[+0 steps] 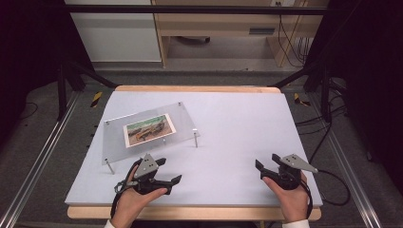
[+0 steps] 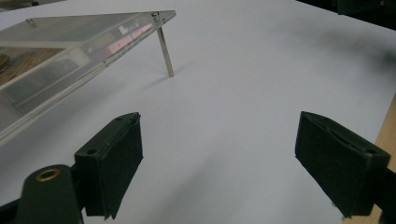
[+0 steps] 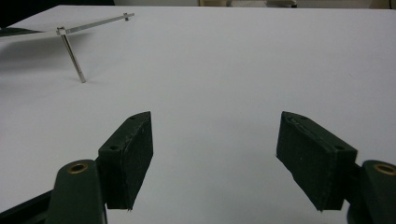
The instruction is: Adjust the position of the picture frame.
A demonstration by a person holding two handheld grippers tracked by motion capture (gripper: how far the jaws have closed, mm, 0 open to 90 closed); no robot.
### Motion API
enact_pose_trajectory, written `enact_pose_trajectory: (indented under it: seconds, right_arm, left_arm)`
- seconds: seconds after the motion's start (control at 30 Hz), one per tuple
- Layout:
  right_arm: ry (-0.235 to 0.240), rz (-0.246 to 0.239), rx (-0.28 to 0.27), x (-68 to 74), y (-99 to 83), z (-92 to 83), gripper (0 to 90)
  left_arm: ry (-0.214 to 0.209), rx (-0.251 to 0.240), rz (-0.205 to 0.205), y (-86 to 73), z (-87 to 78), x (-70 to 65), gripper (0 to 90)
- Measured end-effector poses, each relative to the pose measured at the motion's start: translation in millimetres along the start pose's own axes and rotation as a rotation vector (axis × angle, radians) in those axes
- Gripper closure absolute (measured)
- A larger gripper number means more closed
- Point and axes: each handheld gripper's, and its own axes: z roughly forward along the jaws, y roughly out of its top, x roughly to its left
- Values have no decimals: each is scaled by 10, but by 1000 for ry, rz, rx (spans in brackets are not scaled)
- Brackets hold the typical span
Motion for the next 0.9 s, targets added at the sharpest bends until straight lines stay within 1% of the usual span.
enact_pose_trajectory:
  seconds: [0.07, 0.2, 0.3, 0.37, 0.4, 0.43, 0.53, 0.57, 0.6, 0.63, 0.67, 0.7, 0.73, 0.8, 0.83, 0.9]
  right_arm:
    - [0, 0, 7, 4, -5, 2, 282]
    - [3, -5, 8, 2, -8, 9, 290]
    - [5, -9, 19, -3, -17, 24, 290]
    - [11, -7, 22, 1, -21, 32, 290]
    - [13, -7, 24, 4, -21, 35, 290]
    - [14, -10, 26, 6, -21, 35, 291]
    - [17, -11, 30, 16, -22, 43, 293]
    - [24, -9, 32, 20, -22, 46, 298]
    - [28, -11, 32, 24, -22, 52, 300]
    - [28, -15, 33, 27, -22, 55, 300]
    - [29, -18, 35, 32, -22, 61, 300]
    - [32, -19, 36, 35, -21, 63, 300]
    - [35, -21, 35, 39, -19, 69, 300]
    - [37, -25, 35, 43, -15, 75, 299]
    - [39, -25, 35, 46, -14, 78, 300]
    - [42, -26, 40, 49, -16, 81, 300]
  left_arm:
    - [-2, -16, -19, 5, -35, -15, 150]
    - [11, -25, -22, -12, -124, -50, 154]
    - [20, -35, -34, -39, -203, -64, 157]
    - [35, -48, -44, -51, -268, -76, 159]
    - [35, -48, -44, -51, -268, -76, 163]
    - [46, -52, -49, -68, -321, -87, 164]
    - [75, -52, -59, -104, -385, -91, 167]
    - [92, -56, -67, -117, -417, -85, 168]
    - [107, -58, -65, -122, -436, -79, 168]
    - [139, -63, -60, -131, -475, -76, 167]
    - [158, -69, -61, -136, -501, -76, 168]
    - [192, -82, -59, -138, -552, -69, 168]
    - [217, -95, -63, -137, -589, -67, 164]
    - [274, -134, -58, -122, -703, -45, 163]
    - [311, -152, -60, -116, -776, -25, 163]
    - [353, -170, -66, -122, -864, 21, 166]
